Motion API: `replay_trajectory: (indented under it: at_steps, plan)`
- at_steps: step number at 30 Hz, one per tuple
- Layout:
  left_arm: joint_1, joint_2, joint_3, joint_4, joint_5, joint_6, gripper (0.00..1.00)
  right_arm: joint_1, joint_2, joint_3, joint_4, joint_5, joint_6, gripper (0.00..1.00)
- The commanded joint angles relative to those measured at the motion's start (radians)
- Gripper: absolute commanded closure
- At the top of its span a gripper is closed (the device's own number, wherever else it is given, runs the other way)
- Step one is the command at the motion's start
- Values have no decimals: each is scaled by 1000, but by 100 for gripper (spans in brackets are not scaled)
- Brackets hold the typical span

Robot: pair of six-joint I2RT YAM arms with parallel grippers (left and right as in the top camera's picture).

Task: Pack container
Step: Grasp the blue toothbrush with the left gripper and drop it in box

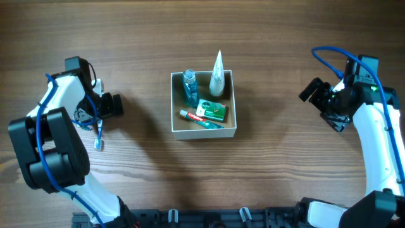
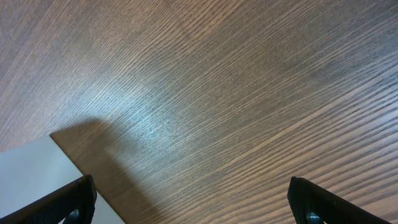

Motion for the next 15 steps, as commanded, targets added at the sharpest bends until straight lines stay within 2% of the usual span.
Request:
replay_trajectory:
  at_steps: [1,2,4,5,6,7,10,12,15]
  plan:
    - [1,47,-6,1,34,-9,0,-1,-11,-4,-2,8,-11,0]
    - [1,50,-6,-1,44,-9,1,-1,-11,-4,-2,9,-11,0]
    - [1,50,-6,-3,47,-9,15,-1,-11,-4,-2,8,-11,0]
    - [1,50,-7,-4,47,-9,47,-1,-11,-4,-2,8,-11,0]
    - [1,50,-7,-4,47,-9,60,-1,-11,-4,-2,8,-11,0]
    - [1,50,-6,-4,47,-9,64,-1,-11,-4,-2,8,-11,0]
    - [1,50,-6,-11,47,-9,68,-1,-11,-4,-2,8,-11,0]
    - [1,50,-6,-19,47,-9,80,-1,-11,-4,-2,9,-11,0]
    - [1,50,-6,-22,47,-9,91,-1,-11,-4,-2,8,-11,0]
